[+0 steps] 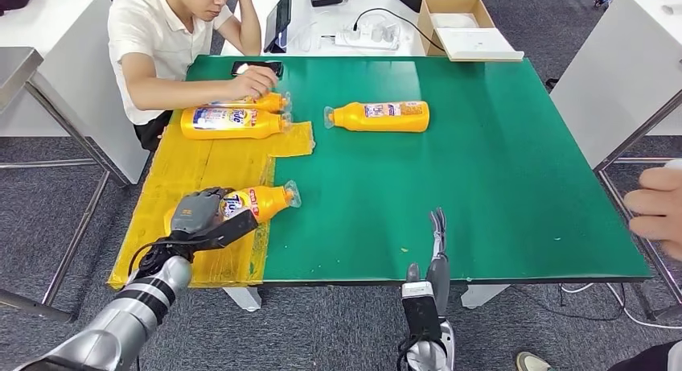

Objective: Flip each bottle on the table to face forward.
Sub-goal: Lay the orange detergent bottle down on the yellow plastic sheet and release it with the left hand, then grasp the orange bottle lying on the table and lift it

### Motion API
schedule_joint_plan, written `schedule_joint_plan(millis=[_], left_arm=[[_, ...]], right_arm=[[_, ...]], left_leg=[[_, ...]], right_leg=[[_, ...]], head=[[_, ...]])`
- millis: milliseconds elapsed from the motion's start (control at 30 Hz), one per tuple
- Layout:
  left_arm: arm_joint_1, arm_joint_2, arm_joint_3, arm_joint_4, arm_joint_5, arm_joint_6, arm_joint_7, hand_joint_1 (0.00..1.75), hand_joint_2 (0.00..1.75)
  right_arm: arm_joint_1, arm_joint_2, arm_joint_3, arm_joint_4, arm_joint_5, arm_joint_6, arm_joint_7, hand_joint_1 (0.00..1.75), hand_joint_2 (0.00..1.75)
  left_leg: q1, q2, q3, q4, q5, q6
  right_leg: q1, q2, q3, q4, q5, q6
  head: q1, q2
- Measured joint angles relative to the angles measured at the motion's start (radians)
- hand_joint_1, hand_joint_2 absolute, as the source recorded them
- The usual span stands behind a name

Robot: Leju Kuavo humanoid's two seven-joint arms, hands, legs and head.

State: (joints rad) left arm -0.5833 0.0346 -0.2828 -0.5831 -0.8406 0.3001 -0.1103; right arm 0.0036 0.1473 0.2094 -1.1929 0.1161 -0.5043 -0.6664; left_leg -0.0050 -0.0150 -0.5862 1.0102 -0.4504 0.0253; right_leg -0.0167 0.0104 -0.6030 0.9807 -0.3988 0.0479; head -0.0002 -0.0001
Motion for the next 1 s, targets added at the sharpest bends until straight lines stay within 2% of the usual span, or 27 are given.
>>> schedule_joint_plan(millis=[133,300,367,433,533,633,800,1000], left_arm=[[-0.048,0.003,0.006,0.069,0.037,-0.063,-0.014,0.00,1.75],[-0.071,0.009,0.012,0.098,0.061,-0.117,-0.043,0.00,1.75],[-0.074,0.011,0.019,0.100,0.081,-0.151,-0.072,0.00,1.75],[-0.069,0.017,0.029,0.088,0.127,-0.223,-0.124,0.00,1.75],[-0.037,0.033,0.042,0.017,0.217,-0.333,-0.179,0.00,1.75],[0.030,0.047,0.056,-0.110,0.337,-0.394,-0.211,0.00,1.75],[0.152,0.051,0.092,-0.327,0.542,-0.437,-0.229,0.00,1.75],[0.205,0.056,0.124,-0.467,0.592,-0.447,-0.230,0.00,1.75]], right_arm=[[-0.005,0.002,-0.001,0.013,-0.012,0.000,0.000,0.00,0.00],[-0.005,0.002,-0.002,0.026,-0.017,-0.003,0.000,0.00,0.00],[-0.005,0.002,-0.003,0.030,-0.017,-0.004,0.000,0.00,0.00],[-0.005,0.001,-0.003,0.031,-0.019,-0.007,0.000,0.00,0.00],[-0.004,-0.001,-0.004,0.031,-0.024,-0.012,0.000,0.00,0.00],[-0.004,-0.005,-0.004,0.031,-0.026,-0.013,0.000,0.00,0.00],[-0.004,-0.011,-0.005,0.031,-0.019,-0.013,0.000,0.00,0.00],[-0.004,-0.016,-0.005,0.031,-0.015,-0.013,0.000,0.00,0.00]], left_leg=[[0.000,0.003,0.003,0.000,0.000,-0.001],[0.000,0.004,0.006,0.000,0.001,-0.001],[0.000,0.004,0.007,0.000,0.001,-0.001],[0.000,0.004,0.007,0.000,0.001,-0.001],[0.000,0.004,0.008,0.000,0.001,-0.001],[0.000,0.004,0.007,0.000,0.001,-0.001],[0.000,0.004,0.004,0.000,0.001,-0.001],[0.000,0.004,0.001,0.000,0.001,-0.001]], right_leg=[[0.000,0.001,0.002,0.001,0.002,-0.002],[0.000,0.001,0.003,0.002,0.002,-0.002],[0.000,0.001,0.003,0.002,0.002,-0.002],[0.000,0.001,0.004,0.002,0.002,-0.003],[0.000,0.001,0.005,0.002,0.002,-0.003],[0.000,0.001,0.004,0.002,0.002,-0.003],[0.000,0.001,0.001,0.002,0.002,-0.002],[0.000,0.001,-0.002,0.002,0.002,-0.002]], head=[[0.000,0.000],[0.000,0.000],[0.000,0.000],[0.000,0.000],[0.000,0.000],[0.000,0.000],[0.000,0.000],[0.000,0.000]])
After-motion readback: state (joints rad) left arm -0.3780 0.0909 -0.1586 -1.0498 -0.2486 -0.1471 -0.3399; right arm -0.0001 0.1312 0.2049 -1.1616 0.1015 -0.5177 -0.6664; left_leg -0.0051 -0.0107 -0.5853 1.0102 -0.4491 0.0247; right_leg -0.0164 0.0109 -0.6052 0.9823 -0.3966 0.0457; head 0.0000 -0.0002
